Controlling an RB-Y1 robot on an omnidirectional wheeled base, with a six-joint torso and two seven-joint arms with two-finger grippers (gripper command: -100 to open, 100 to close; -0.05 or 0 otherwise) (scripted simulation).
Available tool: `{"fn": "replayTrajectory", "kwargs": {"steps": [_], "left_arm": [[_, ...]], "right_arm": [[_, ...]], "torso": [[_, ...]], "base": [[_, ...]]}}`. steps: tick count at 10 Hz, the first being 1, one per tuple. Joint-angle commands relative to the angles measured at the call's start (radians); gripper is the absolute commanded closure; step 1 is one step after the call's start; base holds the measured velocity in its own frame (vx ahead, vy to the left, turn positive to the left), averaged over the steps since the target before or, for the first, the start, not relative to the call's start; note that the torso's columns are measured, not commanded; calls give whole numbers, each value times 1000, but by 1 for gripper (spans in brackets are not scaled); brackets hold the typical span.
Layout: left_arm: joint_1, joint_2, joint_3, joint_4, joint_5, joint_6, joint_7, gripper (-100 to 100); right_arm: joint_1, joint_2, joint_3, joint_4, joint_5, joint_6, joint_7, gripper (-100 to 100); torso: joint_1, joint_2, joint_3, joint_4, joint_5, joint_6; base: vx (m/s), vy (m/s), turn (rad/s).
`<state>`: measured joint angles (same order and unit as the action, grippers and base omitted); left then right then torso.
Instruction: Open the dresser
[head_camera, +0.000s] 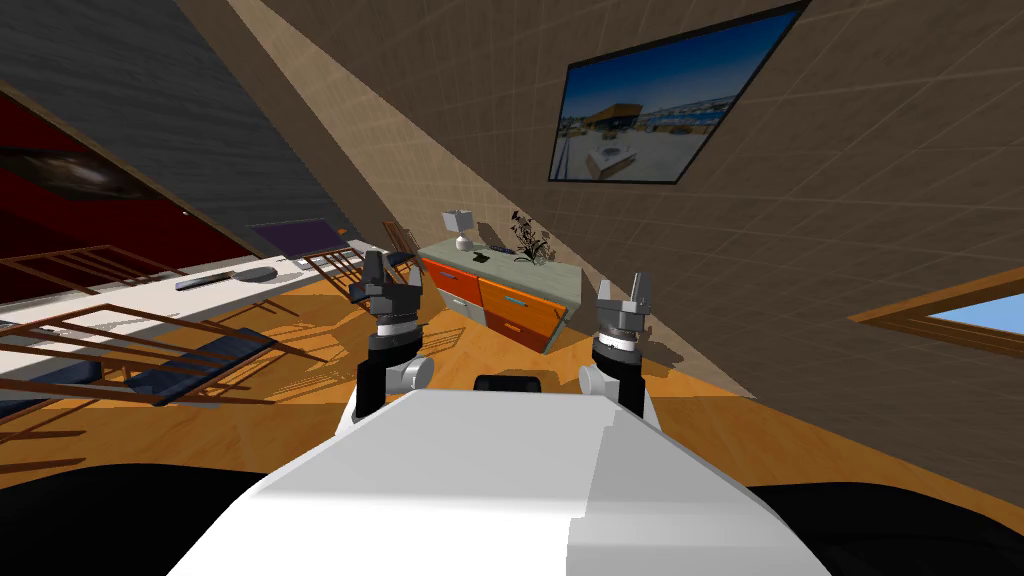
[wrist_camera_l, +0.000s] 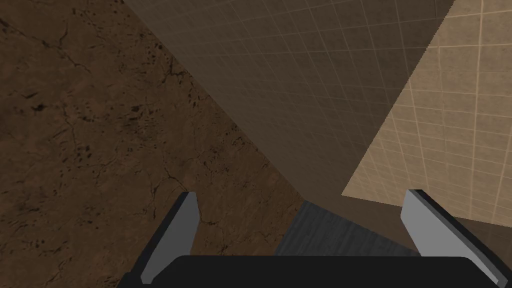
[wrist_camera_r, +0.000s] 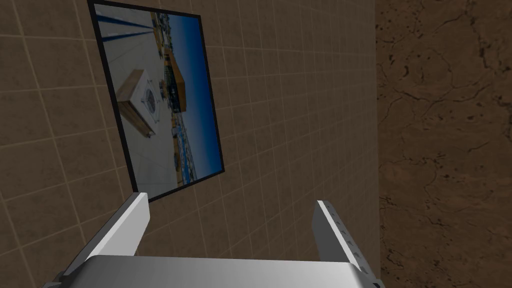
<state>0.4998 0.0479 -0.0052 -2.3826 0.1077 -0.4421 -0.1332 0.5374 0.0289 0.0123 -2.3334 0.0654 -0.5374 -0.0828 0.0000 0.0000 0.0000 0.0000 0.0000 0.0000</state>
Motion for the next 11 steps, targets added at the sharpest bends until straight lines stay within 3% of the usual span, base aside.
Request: {"fn": "replayTrajectory", "kwargs": {"steps": [1, 9, 10, 11], "left_arm": [[0, 0, 0, 0, 0, 0, 0, 0], [0, 0, 0, 0, 0, 0, 0, 0], [-5, 28, -3, 15, -3, 2, -1, -100], [-13, 50, -7, 37, -8, 5, -3, -100]], "right_arm": [[0, 0, 0, 0, 0, 0, 0, 0], [0, 0, 0, 0, 0, 0, 0, 0], [0, 0, 0, 0, 0, 0, 0, 0], [0, 0, 0, 0, 0, 0, 0, 0]], "torso": [[0, 40, -82, 41, 0, 0], [0, 618, -1234, 617, 0, 0], [0, 691, -1382, 691, 0, 0], [0, 725, -1451, 724, 0, 0]], "base": [[0, 0, 0], [0, 0, 0], [17, -4, -23], [33, -13, -55]]}}
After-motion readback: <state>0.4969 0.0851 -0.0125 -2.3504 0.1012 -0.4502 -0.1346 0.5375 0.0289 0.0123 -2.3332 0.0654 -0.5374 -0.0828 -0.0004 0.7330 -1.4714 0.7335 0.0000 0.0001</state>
